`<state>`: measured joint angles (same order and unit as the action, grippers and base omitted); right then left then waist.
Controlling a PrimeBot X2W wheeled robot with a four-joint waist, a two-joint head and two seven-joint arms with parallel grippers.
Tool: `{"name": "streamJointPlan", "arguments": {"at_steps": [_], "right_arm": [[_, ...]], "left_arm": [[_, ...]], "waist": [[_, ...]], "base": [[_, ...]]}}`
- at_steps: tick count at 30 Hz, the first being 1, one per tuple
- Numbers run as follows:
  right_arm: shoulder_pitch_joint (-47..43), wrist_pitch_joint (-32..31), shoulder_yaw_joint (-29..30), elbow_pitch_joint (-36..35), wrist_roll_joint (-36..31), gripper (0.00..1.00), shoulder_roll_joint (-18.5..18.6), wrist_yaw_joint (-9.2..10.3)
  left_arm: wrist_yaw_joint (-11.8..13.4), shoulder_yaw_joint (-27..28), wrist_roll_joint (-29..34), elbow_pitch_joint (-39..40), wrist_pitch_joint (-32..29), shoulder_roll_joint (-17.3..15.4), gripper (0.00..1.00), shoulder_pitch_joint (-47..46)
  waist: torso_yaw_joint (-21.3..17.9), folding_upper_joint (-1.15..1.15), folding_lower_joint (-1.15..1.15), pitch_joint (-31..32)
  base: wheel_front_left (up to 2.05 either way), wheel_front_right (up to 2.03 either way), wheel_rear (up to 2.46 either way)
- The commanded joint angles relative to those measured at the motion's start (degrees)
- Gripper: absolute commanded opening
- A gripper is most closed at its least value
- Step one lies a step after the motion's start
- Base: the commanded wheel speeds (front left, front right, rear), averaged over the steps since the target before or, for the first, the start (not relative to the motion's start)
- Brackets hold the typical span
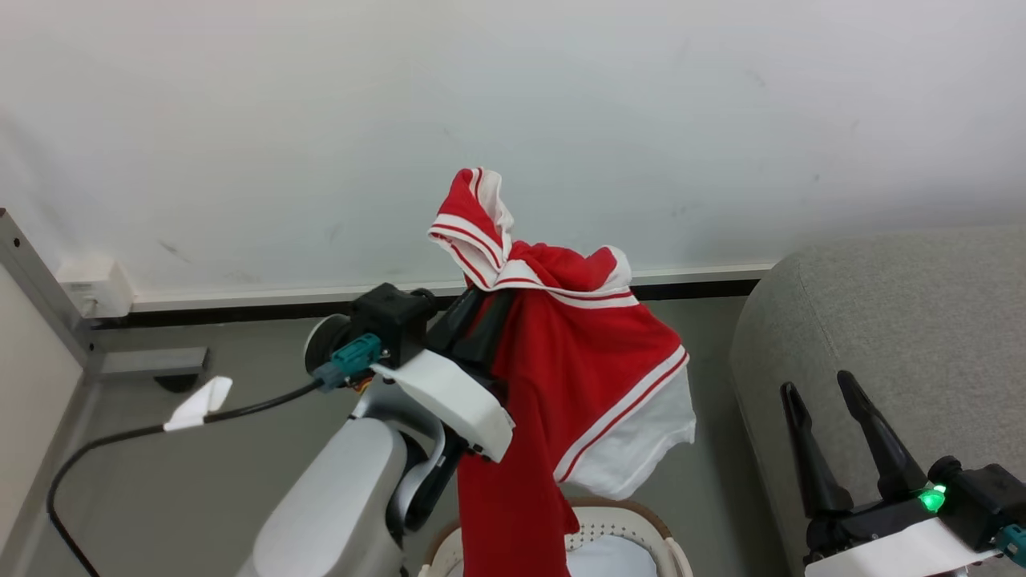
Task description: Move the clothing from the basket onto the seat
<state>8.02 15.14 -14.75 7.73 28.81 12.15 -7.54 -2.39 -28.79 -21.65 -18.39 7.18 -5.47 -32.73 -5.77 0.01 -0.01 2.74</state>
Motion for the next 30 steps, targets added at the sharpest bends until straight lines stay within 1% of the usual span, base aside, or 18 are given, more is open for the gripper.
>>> {"name": "streamJointPlan", "arguments": {"at_steps": [1,8,12,19,23,27,30], "right_arm": [[-0.91,0.0,-0.46,0.27,0.63,1.0,-0.04,0.1],[-0.48,0.0,-2.59,0.36,1.15,1.0,0.72,0.1],[-0.07,0.0,-3.59,0.28,1.41,1.0,1.38,0.1],[1.61,-0.01,-7.68,0.04,1.99,1.0,3.36,0.1],[4.05,-0.01,-12.74,1.04,3.44,1.0,6.28,0.1],[9.5,-0.01,-20.94,3.55,5.88,1.0,10.71,0.11],[14.22,-0.2,-26.43,4.9,7.92,1.0,13.34,0.11]], "left_arm": [[0.39,0.26,-0.41,1.36,-0.49,-0.68,0.0,0.61],[1.36,0.24,-1.38,6.51,-2.4,-1.68,0.0,3.25],[1.6,-0.08,-1.85,7.35,-2.73,-1.8,0.0,4.15],[1.71,-0.76,-2.09,7.44,-2.9,-1.73,0.0,4.69],[1.61,-1.5,-1.97,6.94,-2.91,-1.65,0.0,4.93],[1.27,-2.6,-1.72,6.73,-2.95,-1.15,0.0,4.9],[1.04,-3.58,-1.65,6.6,-2.93,-0.74,0.0,4.57]], "waist": [[0.05,-0.01,0.01,0.05],[0.11,-0.01,0.01,-0.11],[0.09,-0.01,0.01,-0.26],[0.32,-0.01,0.01,-0.47],[0.45,-0.01,0.01,-0.6],[1.1,-0.01,0.01,-0.85],[1.99,-0.01,0.01,-1.16]], "base": [[0.0,0.0,0.0],[0.0,0.0,0.0],[0.0,0.0,0.0],[0.0,0.0,0.0],[0.0,0.0,0.0],[0.0,0.0,0.0],[0.0,0.0,0.0]]}}
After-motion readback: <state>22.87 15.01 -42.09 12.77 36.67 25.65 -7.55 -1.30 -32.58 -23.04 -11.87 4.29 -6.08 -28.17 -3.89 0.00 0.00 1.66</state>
